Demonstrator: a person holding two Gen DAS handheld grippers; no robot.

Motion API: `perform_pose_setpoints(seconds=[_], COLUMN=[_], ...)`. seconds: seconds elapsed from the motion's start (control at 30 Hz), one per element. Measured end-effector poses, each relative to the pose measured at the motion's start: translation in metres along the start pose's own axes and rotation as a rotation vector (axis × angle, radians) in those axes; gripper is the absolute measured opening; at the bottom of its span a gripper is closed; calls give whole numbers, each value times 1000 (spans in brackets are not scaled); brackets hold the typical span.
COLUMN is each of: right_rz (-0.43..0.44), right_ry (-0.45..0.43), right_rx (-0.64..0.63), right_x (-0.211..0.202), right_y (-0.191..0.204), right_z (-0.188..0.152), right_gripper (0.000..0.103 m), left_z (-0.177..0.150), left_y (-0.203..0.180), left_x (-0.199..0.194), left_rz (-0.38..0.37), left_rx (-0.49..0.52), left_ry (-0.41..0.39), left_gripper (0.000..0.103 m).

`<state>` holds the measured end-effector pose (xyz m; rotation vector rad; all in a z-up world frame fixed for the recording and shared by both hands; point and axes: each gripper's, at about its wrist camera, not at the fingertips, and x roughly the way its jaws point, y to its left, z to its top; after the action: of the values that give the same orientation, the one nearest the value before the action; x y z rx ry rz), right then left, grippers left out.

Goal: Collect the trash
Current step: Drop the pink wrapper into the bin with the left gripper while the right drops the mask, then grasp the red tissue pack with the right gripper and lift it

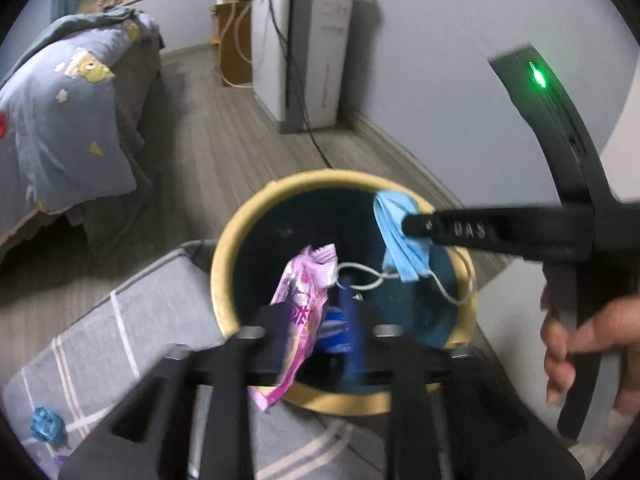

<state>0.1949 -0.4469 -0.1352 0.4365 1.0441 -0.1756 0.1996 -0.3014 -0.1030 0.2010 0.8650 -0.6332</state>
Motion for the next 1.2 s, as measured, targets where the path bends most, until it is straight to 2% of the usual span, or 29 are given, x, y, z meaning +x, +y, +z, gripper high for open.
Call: perform_pose_setpoints(seconds=[0.03,0.1,0.13,0.17,0.3,0.37,0.4,0.47,0.67,0.93,1.2], right_rz=[-2,-6,-8,-10,-16,-21,-25,-27,-15,23,65], right_ry=[-6,-14,-18,-20,-27,-34,-37,-48,-46,-69,-59], right_rx=[-3,2,10,15,15,9,7,8,-12,-116,-286], right_x=[-1,-2,-3,-3,-5,-7,-8,-11,-19,-40,-54], right_y=[0,-1,-2,-3,-2,0,2,4,21,65,124], right_z=[0,1,1,1,1,1,2,3,1,-7,-28], right_gripper=[16,32,44,51,63,78,81,95,97,97,97], left_z=[0,1,1,-1,-6,-12,-15,-22,-39,-66,-112], left_y=[1,4,5,9,20,23,25,29,46,82,131], left_x=[-3,-9,-10,-12,-16,-20,-23,-27,-60,-141,-216], left_rz=[11,32,40,48,62,71,78,93,156,274,395], left_rx=[2,11,7,-9,-46,-53,-54,-57,-77,-83,-197], left_ry=[-16,-45,-50,-52,-49,-43,-42,-40,-52,-74,-85], left_gripper=[67,75,79,81,90,91,93,94,96,97,98])
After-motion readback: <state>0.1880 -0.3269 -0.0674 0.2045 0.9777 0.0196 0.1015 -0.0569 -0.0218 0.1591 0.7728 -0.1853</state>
